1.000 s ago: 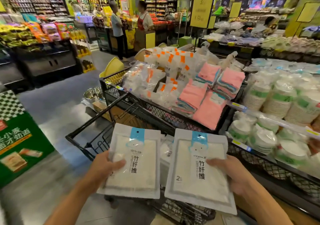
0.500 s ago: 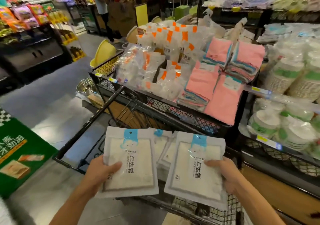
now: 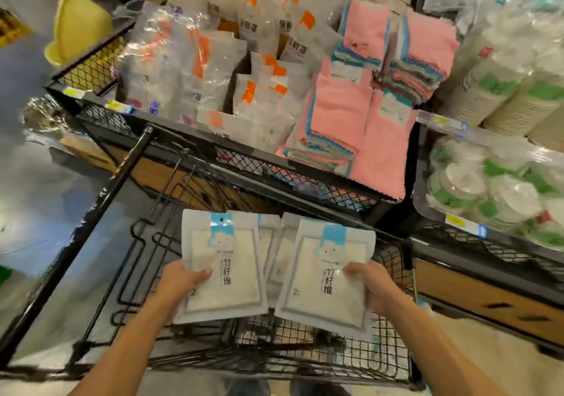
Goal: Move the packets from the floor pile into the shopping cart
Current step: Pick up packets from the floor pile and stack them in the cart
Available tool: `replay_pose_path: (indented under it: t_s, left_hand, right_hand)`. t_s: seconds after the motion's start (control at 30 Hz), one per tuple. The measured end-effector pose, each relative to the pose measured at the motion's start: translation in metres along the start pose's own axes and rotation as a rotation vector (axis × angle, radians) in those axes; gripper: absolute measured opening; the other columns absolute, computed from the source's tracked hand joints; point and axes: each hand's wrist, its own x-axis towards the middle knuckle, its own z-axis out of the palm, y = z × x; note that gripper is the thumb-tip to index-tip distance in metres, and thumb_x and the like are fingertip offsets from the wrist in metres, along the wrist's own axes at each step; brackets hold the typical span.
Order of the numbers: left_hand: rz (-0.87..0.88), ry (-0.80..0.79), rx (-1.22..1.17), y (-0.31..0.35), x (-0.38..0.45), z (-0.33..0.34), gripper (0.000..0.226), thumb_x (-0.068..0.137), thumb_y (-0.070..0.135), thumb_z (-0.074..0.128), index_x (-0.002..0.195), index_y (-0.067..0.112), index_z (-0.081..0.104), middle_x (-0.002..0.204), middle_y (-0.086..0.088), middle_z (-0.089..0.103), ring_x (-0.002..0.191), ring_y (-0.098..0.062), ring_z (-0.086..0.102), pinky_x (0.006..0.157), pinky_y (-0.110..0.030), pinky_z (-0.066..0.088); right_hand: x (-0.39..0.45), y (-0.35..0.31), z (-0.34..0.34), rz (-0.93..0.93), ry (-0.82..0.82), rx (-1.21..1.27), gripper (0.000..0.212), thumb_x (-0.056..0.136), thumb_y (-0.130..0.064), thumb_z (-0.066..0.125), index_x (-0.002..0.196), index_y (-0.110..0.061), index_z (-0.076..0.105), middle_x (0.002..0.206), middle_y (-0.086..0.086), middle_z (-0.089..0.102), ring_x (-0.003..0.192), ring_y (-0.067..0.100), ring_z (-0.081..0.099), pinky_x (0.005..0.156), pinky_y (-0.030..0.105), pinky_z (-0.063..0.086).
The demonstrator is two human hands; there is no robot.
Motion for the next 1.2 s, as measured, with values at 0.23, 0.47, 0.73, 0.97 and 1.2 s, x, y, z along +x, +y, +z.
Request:
replay_pose_path:
  t_s: [0.23, 0.47, 0.73, 0.97, 1.2]
  left_hand:
    - [-0.049, -0.142, 0.181, -0.010, 0.097, 0.022, 0.022, 0.085, 0.006, 0.079, 0.105, 0.006, 0.070, 0.092, -0.006, 0.074, 0.083, -0.023, 0.070, 0.065, -0.036, 0.057]
    - [-0.004, -0.124, 0.325, -0.016, 0.154, 0.044, 0.031, 0.086, 0.014, 0.080, 0.112, 0.010, 0.063, 0.102, -0.007, 0.069, 0.086, -0.025, 0.065, 0.062, -0.032, 0.051]
    - [0.155, 0.052, 0.627, -0.035, 0.151, 0.073, 0.059, 0.081, 0.027, 0.083, 0.123, 0.010, 0.045, 0.120, -0.011, 0.054, 0.107, -0.034, 0.058, 0.080, -0.048, 0.052]
    - [0.293, 0.132, 0.830, -0.039, 0.149, 0.076, 0.081, 0.074, 0.033, 0.087, 0.135, 0.012, 0.039, 0.124, -0.011, 0.043, 0.107, -0.029, 0.050, 0.076, -0.041, 0.051]
    - [0.581, 0.134, 1.349, -0.023, 0.142, 0.082, 0.078, 0.076, 0.042, 0.083, 0.141, 0.019, 0.047, 0.133, -0.009, 0.051, 0.113, -0.028, 0.054, 0.087, -0.045, 0.046]
  right_hand:
    - [0.042, 0.009, 0.037, 0.055, 0.142, -0.077, 0.035, 0.087, 0.011, 0.064, 0.121, 0.003, 0.063, 0.106, 0.022, 0.077, 0.099, 0.042, 0.074, 0.082, 0.052, 0.062]
    - [0.100, 0.013, 0.060, 0.064, 0.217, -0.303, 0.040, 0.083, -0.005, 0.080, 0.119, -0.004, 0.065, 0.103, 0.011, 0.079, 0.094, 0.031, 0.076, 0.087, 0.051, 0.061]
    - [0.136, 0.031, 0.061, -0.001, 0.445, -0.804, 0.049, 0.083, -0.025, 0.085, 0.120, -0.006, 0.058, 0.107, 0.001, 0.068, 0.092, 0.021, 0.067, 0.070, 0.032, 0.057]
    - [0.137, 0.044, 0.070, -0.021, 0.548, -1.151, 0.055, 0.085, -0.052, 0.078, 0.110, -0.012, 0.050, 0.102, 0.004, 0.066, 0.092, 0.026, 0.067, 0.082, 0.047, 0.060]
    - [0.122, 0.039, 0.085, -0.083, 0.677, -1.297, 0.070, 0.079, -0.056, 0.080, 0.119, -0.010, 0.046, 0.118, 0.007, 0.061, 0.112, 0.028, 0.059, 0.094, 0.046, 0.049]
